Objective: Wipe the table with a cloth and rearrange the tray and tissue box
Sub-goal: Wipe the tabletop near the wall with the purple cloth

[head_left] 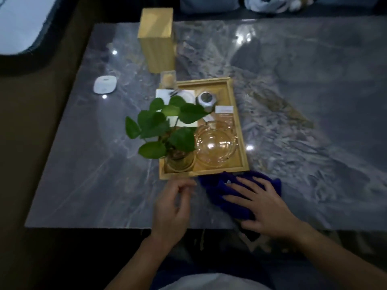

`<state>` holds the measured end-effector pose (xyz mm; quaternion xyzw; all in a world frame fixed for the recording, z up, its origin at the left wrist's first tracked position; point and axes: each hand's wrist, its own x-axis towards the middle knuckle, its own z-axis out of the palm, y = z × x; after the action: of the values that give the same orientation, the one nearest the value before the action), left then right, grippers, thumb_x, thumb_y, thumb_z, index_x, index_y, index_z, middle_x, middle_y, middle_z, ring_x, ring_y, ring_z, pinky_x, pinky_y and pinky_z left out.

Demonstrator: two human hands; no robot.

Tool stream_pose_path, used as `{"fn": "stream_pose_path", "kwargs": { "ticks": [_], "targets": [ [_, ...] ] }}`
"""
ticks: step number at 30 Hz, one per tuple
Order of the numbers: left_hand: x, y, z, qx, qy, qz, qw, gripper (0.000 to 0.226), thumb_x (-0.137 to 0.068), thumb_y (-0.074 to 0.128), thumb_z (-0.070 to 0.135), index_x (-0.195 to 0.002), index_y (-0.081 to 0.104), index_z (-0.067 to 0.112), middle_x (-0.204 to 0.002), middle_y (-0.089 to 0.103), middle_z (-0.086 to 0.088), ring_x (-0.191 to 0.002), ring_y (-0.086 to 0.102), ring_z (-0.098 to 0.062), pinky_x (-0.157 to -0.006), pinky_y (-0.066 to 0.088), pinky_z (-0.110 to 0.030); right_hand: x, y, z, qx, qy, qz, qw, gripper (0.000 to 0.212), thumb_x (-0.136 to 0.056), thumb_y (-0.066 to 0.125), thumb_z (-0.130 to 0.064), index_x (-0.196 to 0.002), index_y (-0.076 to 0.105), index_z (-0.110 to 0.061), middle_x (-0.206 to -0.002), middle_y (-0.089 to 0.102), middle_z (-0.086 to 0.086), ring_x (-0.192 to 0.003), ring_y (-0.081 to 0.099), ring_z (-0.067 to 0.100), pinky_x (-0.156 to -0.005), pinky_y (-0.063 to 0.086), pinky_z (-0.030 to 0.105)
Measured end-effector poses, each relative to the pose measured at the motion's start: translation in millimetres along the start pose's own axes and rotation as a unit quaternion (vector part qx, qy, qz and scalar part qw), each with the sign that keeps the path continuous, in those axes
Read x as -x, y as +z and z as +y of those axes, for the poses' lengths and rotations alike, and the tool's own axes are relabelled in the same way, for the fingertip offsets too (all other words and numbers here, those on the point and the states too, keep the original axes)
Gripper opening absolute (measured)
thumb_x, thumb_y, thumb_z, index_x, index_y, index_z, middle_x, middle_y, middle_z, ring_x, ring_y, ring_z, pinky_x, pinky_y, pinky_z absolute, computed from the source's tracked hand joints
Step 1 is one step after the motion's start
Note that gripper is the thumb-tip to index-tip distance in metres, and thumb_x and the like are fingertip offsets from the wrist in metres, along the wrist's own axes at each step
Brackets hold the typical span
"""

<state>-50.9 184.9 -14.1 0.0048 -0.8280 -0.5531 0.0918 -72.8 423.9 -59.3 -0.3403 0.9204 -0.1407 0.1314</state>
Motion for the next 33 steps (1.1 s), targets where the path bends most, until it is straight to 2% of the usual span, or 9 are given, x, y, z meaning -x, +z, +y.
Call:
{"fn": "stream_pose_path", "kwargs": {
  "ticks": [3,7,13,16,21,24,28,30,33],
  "targets": [
    [-0.5,28.0,14.2,-0.026,0.065,-0.087,0.994,0.015,-0.089,0.042,0.017,-0.091,0.055,0.026,-0.086,0.055,0.017,-0.076,0.058,-0.003,-0.068,0.049,-0.023,16.1,-5.0,24.1,0.003,0.021,0.014,1.000,0.065,-0.067,0.057,-0.054,-0.130,0.044,-0.042,-0.142,0.043,-0.013,-0.135,0.031,0.013,-0.106,0.021,0.041],
    [-8.7,58.7,25.1,-0.035,0.096,-0.161,0.982,0.014,-0.091,0.043,0.016,-0.093,0.055,0.023,-0.087,0.056,0.011,-0.076,0.057,-0.005,-0.067,0.049,-0.028,29.3,-14.0,56.7,0.019,0.027,0.021,0.999,0.065,-0.067,0.057,-0.053,-0.130,0.044,-0.038,-0.142,0.045,-0.010,-0.135,0.031,0.014,-0.105,0.022,0.042],
    [-22.9,92.9,36.1,-0.060,0.132,-0.198,0.969,0.015,-0.088,0.049,0.010,-0.094,0.058,0.020,-0.085,0.065,0.002,-0.076,0.060,-0.010,-0.067,0.049,-0.027,33.6,-39.2,109.2,0.042,0.020,0.015,0.999,0.062,-0.069,0.055,-0.051,-0.129,0.044,-0.038,-0.142,0.039,-0.010,-0.133,0.029,0.014,-0.105,0.017,0.036],
    [-27.9,102.1,39.4,-0.065,0.131,-0.212,0.966,0.015,-0.087,0.048,0.011,-0.093,0.061,0.015,-0.084,0.067,-0.002,-0.077,0.060,-0.010,-0.068,0.048,-0.024,32.5,-50.9,130.8,0.062,0.053,0.010,0.997,0.063,-0.071,0.051,-0.053,-0.131,0.040,-0.037,-0.143,0.039,-0.009,-0.133,0.027,0.014,-0.103,0.017,0.035],
    [-32.3,99.2,36.2,-0.056,0.108,-0.208,0.970,0.016,-0.086,0.046,0.015,-0.091,0.061,0.018,-0.083,0.067,0.002,-0.076,0.059,-0.005,-0.069,0.046,-0.018,30.6,-57.5,142.2,0.058,0.094,0.013,0.994,0.066,-0.072,0.049,-0.055,-0.134,0.036,-0.036,-0.145,0.037,-0.008,-0.133,0.025,0.013,-0.104,0.014,0.038],
    [-35.9,85.7,26.8,-0.049,0.046,-0.210,0.975,0.017,-0.084,0.044,0.024,-0.089,0.059,0.026,-0.084,0.064,0.010,-0.076,0.059,-0.003,-0.068,0.047,-0.021,29.3,-60.7,138.6,0.053,0.090,0.006,0.995,0.066,-0.072,0.050,-0.054,-0.134,0.037,-0.036,-0.145,0.036,-0.009,-0.133,0.026,0.014,-0.103,0.015,0.038],
    [-39.7,61.0,10.6,-0.032,-0.041,-0.196,0.979,0.017,-0.080,0.044,0.034,-0.080,0.060,0.034,-0.090,0.063,0.020,-0.078,0.060,-0.003,-0.073,0.051,-0.030,29.6,-62.6,138.1,0.014,0.110,-0.028,0.993,0.066,-0.075,0.046,-0.057,-0.134,0.017,-0.057,-0.149,0.024,-0.016,-0.137,0.014,0.007,-0.106,0.007,0.037],
    [-42.2,51.4,6.8,-0.044,-0.067,-0.196,0.977,0.014,-0.081,0.046,0.032,-0.080,0.059,0.035,-0.092,0.063,0.013,-0.077,0.061,-0.008,-0.073,0.052,-0.039,29.5,-65.1,135.6,0.000,0.127,-0.045,0.991,0.064,-0.073,0.037,-0.068,-0.127,0.003,-0.070,-0.150,0.008,-0.024,-0.140,-0.001,0.003,-0.109,-0.001,0.036],
    [-46.2,43.9,10.2,-0.044,-0.091,-0.210,0.972,0.013,-0.081,0.046,0.034,-0.084,0.058,0.033,-0.085,0.063,0.004,-0.076,0.061,-0.015,-0.072,0.051,-0.044,21.5,-78.8,121.9,-0.048,0.144,-0.056,0.987,0.068,-0.060,0.020,-0.091,-0.123,0.009,-0.069,-0.148,-0.003,-0.029,-0.140,-0.015,0.004,-0.112,-0.008,0.042]
  ]
}}
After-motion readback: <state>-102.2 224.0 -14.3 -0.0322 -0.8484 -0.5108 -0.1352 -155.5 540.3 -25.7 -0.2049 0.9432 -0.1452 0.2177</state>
